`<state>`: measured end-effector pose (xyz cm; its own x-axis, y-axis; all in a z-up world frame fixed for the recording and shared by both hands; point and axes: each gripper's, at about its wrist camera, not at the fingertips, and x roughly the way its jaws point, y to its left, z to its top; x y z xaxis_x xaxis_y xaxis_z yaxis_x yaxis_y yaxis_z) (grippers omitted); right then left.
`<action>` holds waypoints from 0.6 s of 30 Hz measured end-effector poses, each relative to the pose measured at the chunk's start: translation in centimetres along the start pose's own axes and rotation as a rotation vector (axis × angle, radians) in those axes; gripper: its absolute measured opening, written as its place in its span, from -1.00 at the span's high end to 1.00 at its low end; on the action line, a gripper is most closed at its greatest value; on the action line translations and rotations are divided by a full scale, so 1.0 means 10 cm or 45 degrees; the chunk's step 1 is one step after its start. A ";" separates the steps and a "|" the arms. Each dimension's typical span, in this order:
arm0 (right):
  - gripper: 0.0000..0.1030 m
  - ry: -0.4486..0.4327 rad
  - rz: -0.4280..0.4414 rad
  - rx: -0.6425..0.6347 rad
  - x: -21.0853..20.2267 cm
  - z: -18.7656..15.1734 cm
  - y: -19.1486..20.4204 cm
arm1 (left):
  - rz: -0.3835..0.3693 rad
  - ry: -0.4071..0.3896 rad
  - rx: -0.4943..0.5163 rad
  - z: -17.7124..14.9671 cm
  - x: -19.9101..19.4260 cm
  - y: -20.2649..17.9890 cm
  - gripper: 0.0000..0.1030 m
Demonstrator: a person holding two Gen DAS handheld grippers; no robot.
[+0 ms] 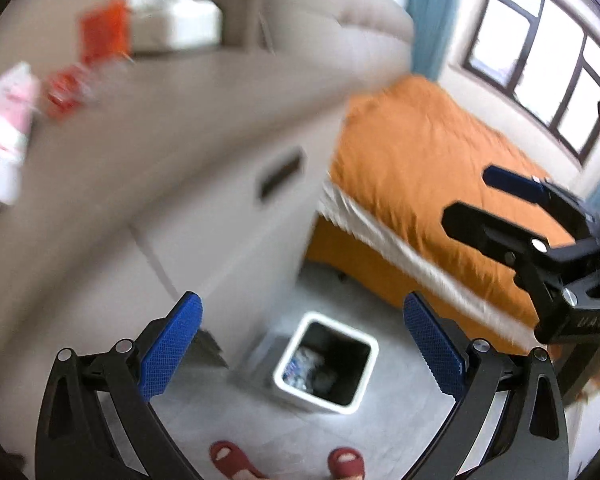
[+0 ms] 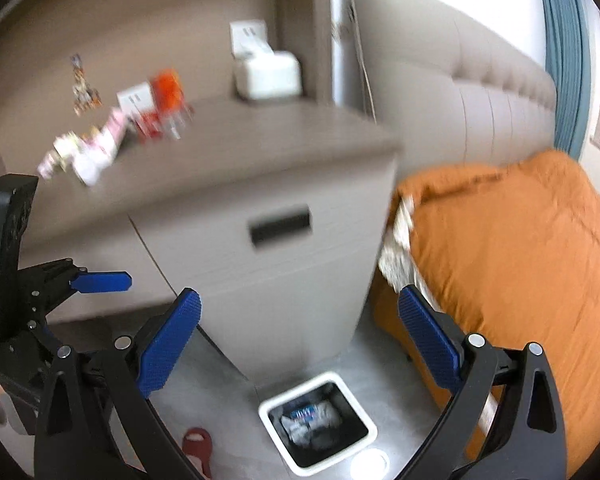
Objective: Collect trash
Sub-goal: 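Raise both tools back toward the desk, then grasp the red cup in the bottle with the right tool while the left tool grasps the pink wrapper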
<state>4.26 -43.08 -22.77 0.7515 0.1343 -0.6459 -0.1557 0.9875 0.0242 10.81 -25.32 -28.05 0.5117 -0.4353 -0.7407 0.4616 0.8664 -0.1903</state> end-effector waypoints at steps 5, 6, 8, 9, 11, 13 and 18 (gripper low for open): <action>-0.91 -0.109 0.057 -0.064 -0.15 0.56 0.37 | 0.145 -0.109 -0.079 0.32 -0.58 0.39 -0.91; -0.91 -0.132 0.068 -0.074 -0.14 0.68 0.45 | 0.157 -0.121 -0.096 0.37 -0.67 0.48 -0.91; -0.91 -0.157 0.093 -0.085 -0.10 0.86 0.61 | 0.199 -0.151 -0.130 0.48 -0.84 0.70 -0.91; -0.91 -0.173 0.107 -0.091 -0.05 0.97 0.70 | 0.214 -0.158 -0.137 0.52 -0.91 0.80 -0.91; -0.91 -0.197 0.128 -0.097 0.07 1.11 0.83 | 0.275 -0.174 -0.157 0.59 -0.99 1.02 -0.91; -0.91 -0.192 0.137 -0.109 0.20 1.21 0.96 | 0.307 -0.171 -0.205 0.64 -1.04 1.26 -0.91; -0.91 -0.167 0.159 -0.129 0.64 1.40 1.17 | 0.315 -0.126 -0.351 0.69 -0.94 1.75 -0.91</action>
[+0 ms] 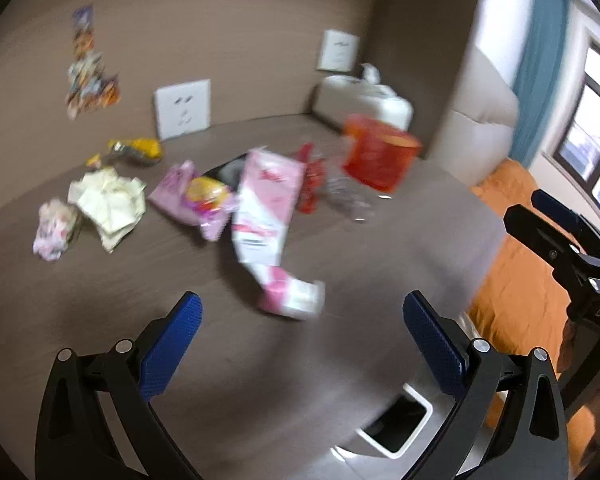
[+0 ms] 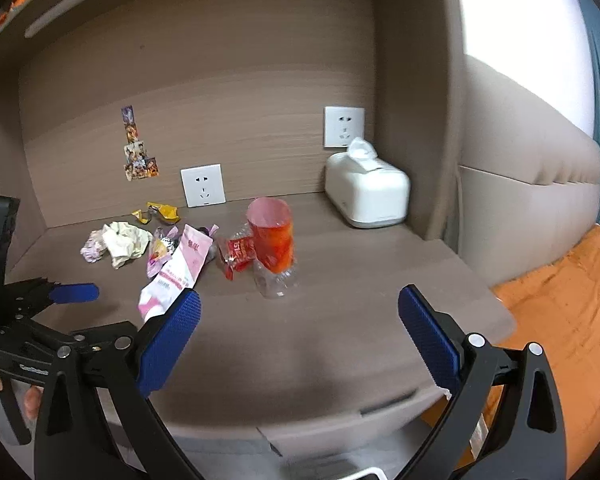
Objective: Collect trash
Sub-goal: 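Grasp the red cup in the bottle with the right tool while the left tool grasps the pink wrapper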
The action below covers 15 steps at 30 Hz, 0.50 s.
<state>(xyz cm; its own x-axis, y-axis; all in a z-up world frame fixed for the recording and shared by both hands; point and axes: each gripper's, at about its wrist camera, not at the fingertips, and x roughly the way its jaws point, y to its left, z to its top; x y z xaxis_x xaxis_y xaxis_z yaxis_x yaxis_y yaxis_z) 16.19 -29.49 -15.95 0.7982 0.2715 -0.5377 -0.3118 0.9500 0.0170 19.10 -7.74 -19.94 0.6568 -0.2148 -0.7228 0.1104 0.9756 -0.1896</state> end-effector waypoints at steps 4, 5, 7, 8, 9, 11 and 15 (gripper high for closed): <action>-0.91 0.040 0.007 0.016 0.36 0.03 0.02 | -0.026 0.048 -0.057 0.04 0.22 0.17 -0.91; -0.91 0.051 0.007 0.023 0.46 0.04 0.01 | -0.034 0.062 -0.072 0.06 0.29 0.20 -0.91; -0.91 0.063 0.002 0.030 0.56 0.04 0.01 | -0.063 0.080 -0.090 0.10 0.40 0.25 -0.91; -0.91 0.069 0.001 0.033 0.60 0.03 0.00 | -0.078 0.089 -0.106 0.13 0.46 0.28 -0.91; -0.91 0.073 -0.002 0.036 0.65 0.03 0.00 | -0.093 0.098 -0.115 0.15 0.50 0.30 -0.91; -0.91 0.085 -0.002 0.037 0.76 0.03 0.00 | -0.118 0.111 -0.120 0.20 0.58 0.32 -0.91; -0.91 0.106 -0.006 0.027 0.95 0.05 0.04 | -0.142 0.147 -0.091 0.23 0.73 0.32 -0.88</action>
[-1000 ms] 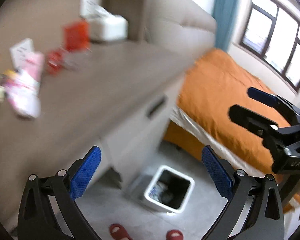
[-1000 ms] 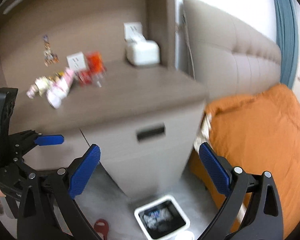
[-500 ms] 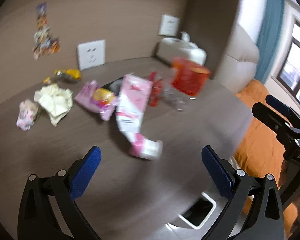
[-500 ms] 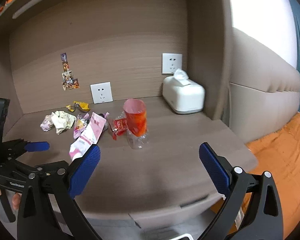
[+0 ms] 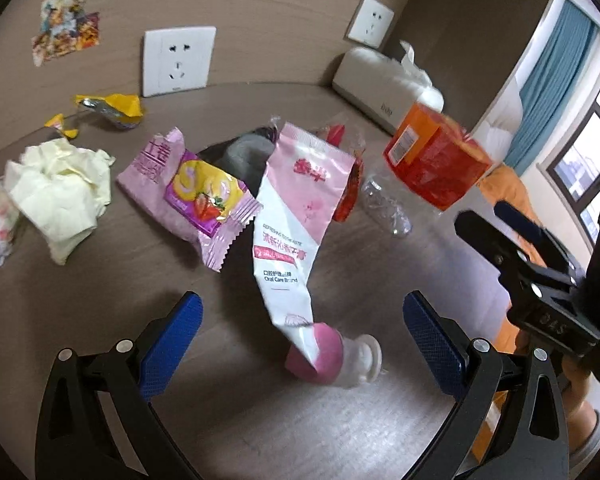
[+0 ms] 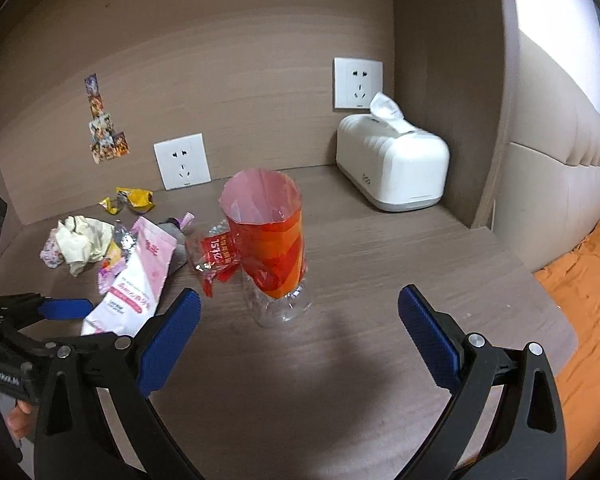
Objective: Collect trash
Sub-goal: 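Grasp the red cup in the bottle with the right tool while the left tool grasps the pink wrapper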
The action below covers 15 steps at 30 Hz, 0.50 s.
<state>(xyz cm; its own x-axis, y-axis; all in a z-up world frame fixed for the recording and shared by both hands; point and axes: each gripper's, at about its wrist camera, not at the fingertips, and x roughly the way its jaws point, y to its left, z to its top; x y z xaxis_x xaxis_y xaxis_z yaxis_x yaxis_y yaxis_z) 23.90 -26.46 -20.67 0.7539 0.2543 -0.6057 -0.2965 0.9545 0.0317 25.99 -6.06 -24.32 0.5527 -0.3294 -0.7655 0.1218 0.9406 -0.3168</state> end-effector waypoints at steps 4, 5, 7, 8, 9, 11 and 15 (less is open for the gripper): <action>-0.91 0.021 0.005 0.005 0.19 0.05 0.02 | -0.004 0.013 0.049 -0.01 0.06 -0.03 -0.54; -0.91 0.029 0.011 0.009 0.22 0.05 0.02 | -0.003 0.019 0.080 0.00 0.08 -0.06 -0.45; -0.91 0.036 0.025 0.033 0.28 0.07 0.01 | 0.019 0.023 0.129 0.01 0.11 -0.10 -0.06; -0.91 0.032 0.032 0.046 0.30 0.08 0.01 | 0.022 0.026 0.154 0.02 0.13 -0.12 0.10; -0.91 0.027 0.040 0.059 0.32 0.09 0.00 | 0.020 0.031 0.159 0.02 0.14 -0.13 0.33; -0.91 0.013 0.047 0.067 0.35 0.10 -0.01 | -0.043 0.048 0.134 0.05 0.16 -0.10 0.46; 0.16 0.012 0.091 0.053 0.40 0.13 0.01 | -0.097 0.049 0.142 0.04 0.15 -0.15 0.68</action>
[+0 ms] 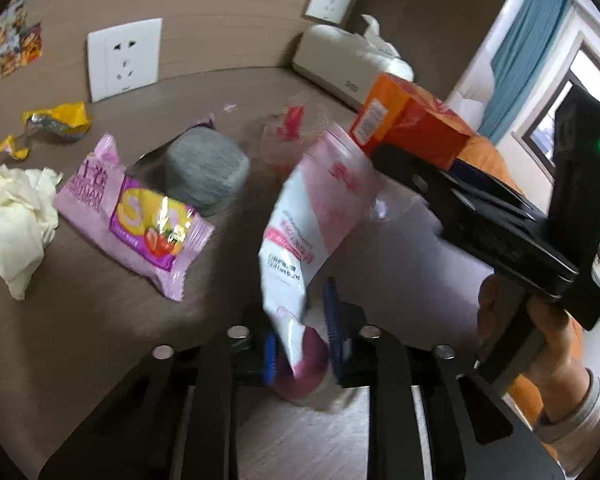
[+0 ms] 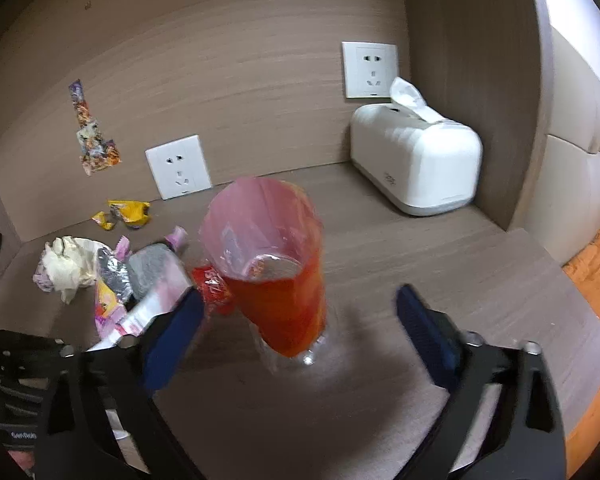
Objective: Collect trash
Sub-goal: 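Grasp the red cup in the bottle with the right tool while the left tool grasps the pink wrapper, then carry the cup and pink wrapper to the white bin and release both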
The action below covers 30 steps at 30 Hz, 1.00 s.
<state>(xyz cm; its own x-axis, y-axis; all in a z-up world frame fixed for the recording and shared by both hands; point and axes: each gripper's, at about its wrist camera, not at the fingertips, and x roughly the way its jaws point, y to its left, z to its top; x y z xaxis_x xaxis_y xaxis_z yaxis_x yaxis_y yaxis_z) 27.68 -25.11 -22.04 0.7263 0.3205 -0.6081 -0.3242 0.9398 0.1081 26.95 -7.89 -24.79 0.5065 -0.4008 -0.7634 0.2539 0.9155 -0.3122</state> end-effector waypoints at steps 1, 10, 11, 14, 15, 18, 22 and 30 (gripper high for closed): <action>0.16 0.015 -0.002 -0.012 0.02 0.01 0.01 | 0.013 0.000 0.020 -0.01 0.00 -0.03 0.68; 0.18 -0.063 0.025 0.017 -0.46 0.12 0.01 | 0.019 -0.036 0.044 0.03 -0.23 -0.12 0.69; 0.18 -0.071 0.023 0.015 -0.55 0.13 0.00 | 0.032 -0.042 0.055 0.05 -0.29 -0.15 0.69; 0.18 -0.099 0.006 0.024 -0.83 0.14 -0.07 | 0.038 -0.069 0.071 0.08 -0.44 -0.23 0.69; 0.18 -0.105 0.006 0.030 -0.90 0.14 -0.09 | 0.043 -0.080 0.080 0.09 -0.48 -0.27 0.70; 0.18 -0.126 -0.006 0.046 -1.20 0.09 -0.18 | 0.046 -0.108 0.110 0.09 -0.62 -0.44 0.72; 0.18 -0.143 -0.026 0.062 -1.59 -0.04 -0.28 | 0.041 -0.124 0.159 0.04 -0.72 -0.72 0.72; 0.18 -0.130 -0.108 0.116 -2.39 -0.43 -0.56 | -0.048 -0.105 0.264 -0.27 -0.76 -1.51 0.72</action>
<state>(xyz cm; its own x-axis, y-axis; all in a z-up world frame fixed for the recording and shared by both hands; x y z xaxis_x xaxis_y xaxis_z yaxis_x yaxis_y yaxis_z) 9.50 -38.56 -11.51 0.8082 0.2457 -0.5353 -0.2061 0.9694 0.1338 17.04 -18.58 -15.80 0.5568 -0.4441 -0.7020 0.4338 0.8762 -0.2102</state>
